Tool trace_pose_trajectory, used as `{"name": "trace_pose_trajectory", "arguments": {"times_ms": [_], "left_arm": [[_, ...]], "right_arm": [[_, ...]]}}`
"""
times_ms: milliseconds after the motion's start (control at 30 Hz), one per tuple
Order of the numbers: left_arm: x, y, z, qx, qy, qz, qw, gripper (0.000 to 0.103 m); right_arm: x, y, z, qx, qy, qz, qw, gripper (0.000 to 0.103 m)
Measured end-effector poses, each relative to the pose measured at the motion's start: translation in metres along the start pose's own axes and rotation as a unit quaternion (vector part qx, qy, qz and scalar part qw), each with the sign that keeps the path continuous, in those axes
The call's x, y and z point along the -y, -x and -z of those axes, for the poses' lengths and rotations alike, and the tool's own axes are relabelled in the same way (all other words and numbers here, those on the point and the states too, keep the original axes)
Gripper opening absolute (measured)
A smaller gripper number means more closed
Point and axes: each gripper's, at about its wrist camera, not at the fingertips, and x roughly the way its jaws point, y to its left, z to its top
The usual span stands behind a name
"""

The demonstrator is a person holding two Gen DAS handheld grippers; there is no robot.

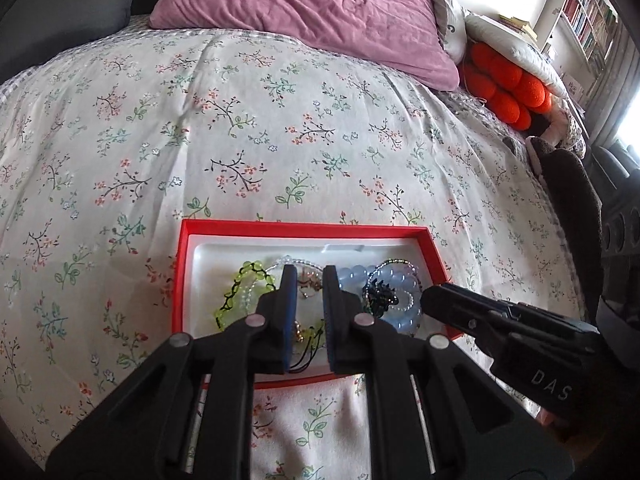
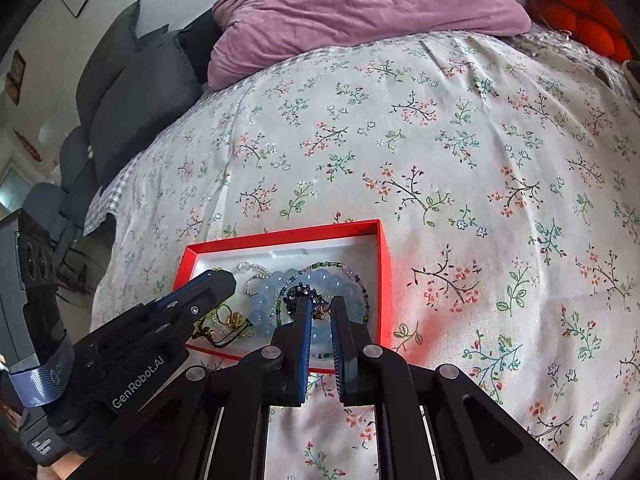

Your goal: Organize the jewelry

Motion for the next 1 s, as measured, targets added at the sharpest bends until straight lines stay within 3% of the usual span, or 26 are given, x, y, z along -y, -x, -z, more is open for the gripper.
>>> {"name": "trace_pose_trajectory", "arguments": {"times_ms": [133, 333, 600, 667, 700, 733, 767, 900, 967, 1000], "left_arm": [[0.001, 0.001, -0.001, 0.004, -0.003, 0.0, 1.0, 0.04], [-0.003, 0.007, -0.003, 0.003, 0.001, -0.015, 0.9999, 0.046], [-0.006, 0.031, 0.003, -0.003, -0.01, -0.062, 0.998, 0.084], [-0.009, 0.037, 0.006, -0.015, -0.007, -0.08, 0.9966, 0.092], [-0.01, 0.039, 0.007, -0.02, -0.007, -0.087, 0.996, 0.094], [-0.011, 0.041, 0.009, -0.024, -0.008, -0.095, 0.9952, 0.097], [-0.01, 0.043, 0.012, -0.028, -0.011, -0.104, 0.9942, 0.1], [-0.006, 0.051, 0.022, -0.047, -0.026, -0.137, 0.9891, 0.102], [-0.005, 0.056, 0.029, -0.054, -0.03, -0.151, 0.9866, 0.102], [-0.004, 0.06, 0.032, -0.057, -0.031, -0.157, 0.9855, 0.102]], "right_arm": [[0.004, -0.002, -0.003, -0.011, -0.014, -0.007, 1.0, 0.014], [0.007, 0.003, -0.004, -0.01, -0.019, -0.013, 1.0, 0.014], [0.002, 0.019, 0.001, 0.004, 0.01, 0.008, 1.0, 0.018], [0.001, 0.022, 0.005, 0.005, 0.023, 0.026, 0.999, 0.029], [0.001, 0.023, 0.008, 0.003, 0.024, 0.033, 0.999, 0.048], [0.001, 0.025, 0.01, 0.002, 0.021, 0.038, 0.999, 0.076], [0.002, 0.028, 0.012, 0.005, 0.017, 0.043, 0.999, 0.084], [-0.005, 0.037, 0.018, -0.006, 0.027, 0.075, 0.997, 0.085], [-0.009, 0.044, 0.022, -0.008, 0.033, 0.094, 0.995, 0.092], [-0.012, 0.049, 0.024, -0.002, 0.037, 0.103, 0.994, 0.1]]}}
